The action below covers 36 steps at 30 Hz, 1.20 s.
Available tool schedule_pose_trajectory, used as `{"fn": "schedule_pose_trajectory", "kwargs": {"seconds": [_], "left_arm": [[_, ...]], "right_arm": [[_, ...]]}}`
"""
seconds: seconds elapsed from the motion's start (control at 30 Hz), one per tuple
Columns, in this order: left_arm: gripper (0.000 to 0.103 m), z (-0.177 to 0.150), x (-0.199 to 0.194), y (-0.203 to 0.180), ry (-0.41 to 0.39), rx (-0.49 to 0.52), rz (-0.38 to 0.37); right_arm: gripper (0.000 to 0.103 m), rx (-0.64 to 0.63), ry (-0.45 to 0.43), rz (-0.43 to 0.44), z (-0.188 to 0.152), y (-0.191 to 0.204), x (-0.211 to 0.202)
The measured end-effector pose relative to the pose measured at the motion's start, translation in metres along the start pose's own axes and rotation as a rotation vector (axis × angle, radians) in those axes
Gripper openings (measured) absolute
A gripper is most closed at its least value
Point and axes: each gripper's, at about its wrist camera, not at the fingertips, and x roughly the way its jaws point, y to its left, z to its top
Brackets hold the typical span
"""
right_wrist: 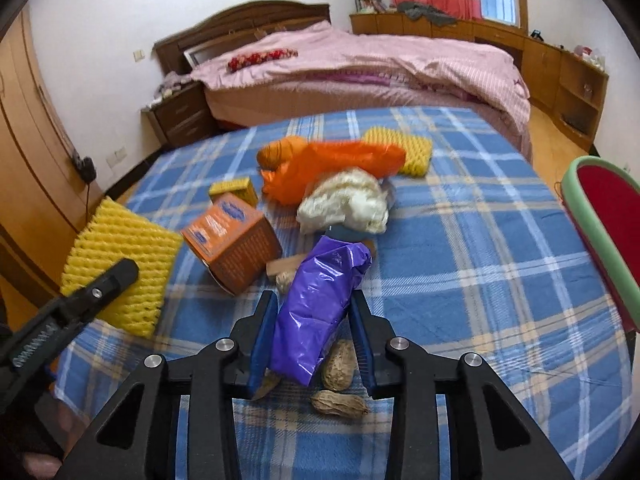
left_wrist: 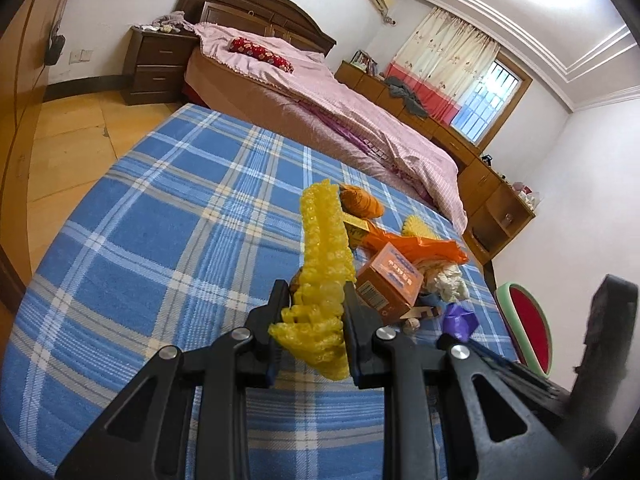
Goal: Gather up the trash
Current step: 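Grasp the yellow foam net with the left tool while the right tool grasps the purple bag, then carry both items over the red bucket and open both tools to drop them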
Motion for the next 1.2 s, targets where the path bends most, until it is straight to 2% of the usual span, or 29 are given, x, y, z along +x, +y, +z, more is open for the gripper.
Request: {"fn": "schedule_pose_trajectory", "kwargs": {"seconds": [0.33,0.8,1.2], "left_arm": [[0.025,-0.001,-0.016,-0.022,-0.046,0.058,-0.004],[0.025,-0.007,-0.061,-0.084,-0.075,0.166,-0.042],[0.025,-0.013,-0.062,-0.152,-0.031,0.265,-0.14]], "right_arm": [[0.036,0.031,-0.077,-0.03,-0.001,-0.021,-0.048],[0.036,0.125,-0.169,-0.105,-0.017,-0.075,-0.108],[0.036,0.176,-0.253,-0.203,-0.021,-0.122,-0.148]]}}
